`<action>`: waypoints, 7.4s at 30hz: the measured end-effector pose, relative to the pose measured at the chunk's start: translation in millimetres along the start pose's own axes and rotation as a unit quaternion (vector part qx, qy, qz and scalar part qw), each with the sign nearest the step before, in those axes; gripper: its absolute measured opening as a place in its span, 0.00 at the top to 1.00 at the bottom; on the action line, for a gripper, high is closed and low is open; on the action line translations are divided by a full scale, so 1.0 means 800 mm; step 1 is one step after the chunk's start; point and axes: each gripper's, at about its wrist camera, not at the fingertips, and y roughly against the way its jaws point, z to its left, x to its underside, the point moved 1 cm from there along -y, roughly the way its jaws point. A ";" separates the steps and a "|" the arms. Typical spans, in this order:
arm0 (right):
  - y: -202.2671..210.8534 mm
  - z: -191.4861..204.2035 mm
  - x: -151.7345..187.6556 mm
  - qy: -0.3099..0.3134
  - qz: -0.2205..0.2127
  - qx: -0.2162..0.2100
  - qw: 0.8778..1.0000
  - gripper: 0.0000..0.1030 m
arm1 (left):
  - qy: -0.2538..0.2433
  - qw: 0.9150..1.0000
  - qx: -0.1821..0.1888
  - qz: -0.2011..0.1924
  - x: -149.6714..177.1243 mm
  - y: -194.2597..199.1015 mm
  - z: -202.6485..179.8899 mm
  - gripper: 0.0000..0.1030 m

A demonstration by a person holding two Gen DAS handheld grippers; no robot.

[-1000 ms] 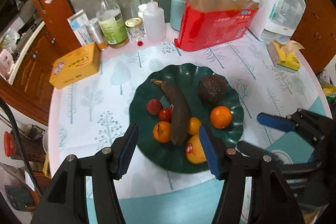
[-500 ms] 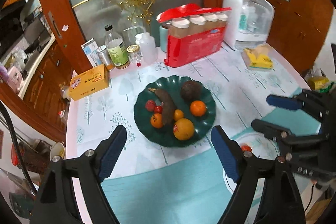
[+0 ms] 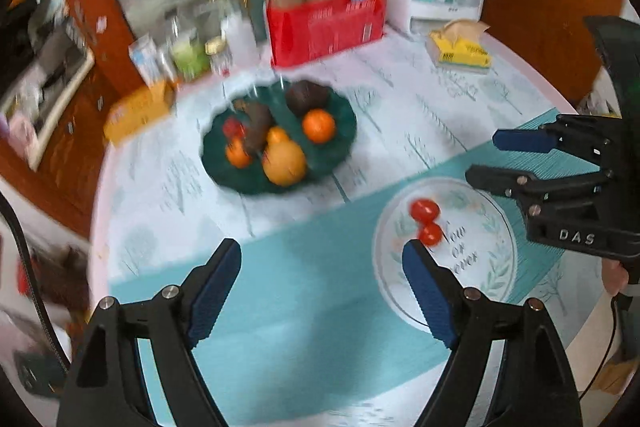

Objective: Organize fruits
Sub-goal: 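Move the left tool to the red lychee while the right tool approaches a tomato, then grasp the red lychee with the left tool while the right tool grasps a tomato, then carry the lychee and tomato to the green plate and open both tools, then move the right tool back to the last tomato on the white plate, then close the right tool around the last red tomato, then carry the tomato to the green plate and open the right tool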

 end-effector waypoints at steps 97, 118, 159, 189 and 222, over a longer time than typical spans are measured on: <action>-0.029 0.007 -0.296 -0.069 -0.082 -0.009 0.994 0.71 | 0.076 0.995 -0.050 -0.033 -0.250 -0.042 0.205 0.75; -0.293 0.030 -0.205 -0.090 0.100 -0.058 0.989 0.70 | 0.090 0.991 0.023 0.101 -0.208 -0.310 0.202 0.52; -0.017 0.016 -0.127 -0.042 -0.048 -0.086 0.994 0.64 | 0.120 0.993 -0.003 -0.009 -0.133 -0.016 0.126 0.26; -0.101 0.005 0.086 0.055 0.019 -0.052 0.997 0.43 | 0.209 0.976 -0.015 0.059 0.072 -0.134 -0.011 0.12; -0.108 0.039 0.079 0.039 0.025 -0.044 0.998 0.74 | 0.231 0.970 -0.016 0.080 0.084 -0.118 0.015 0.12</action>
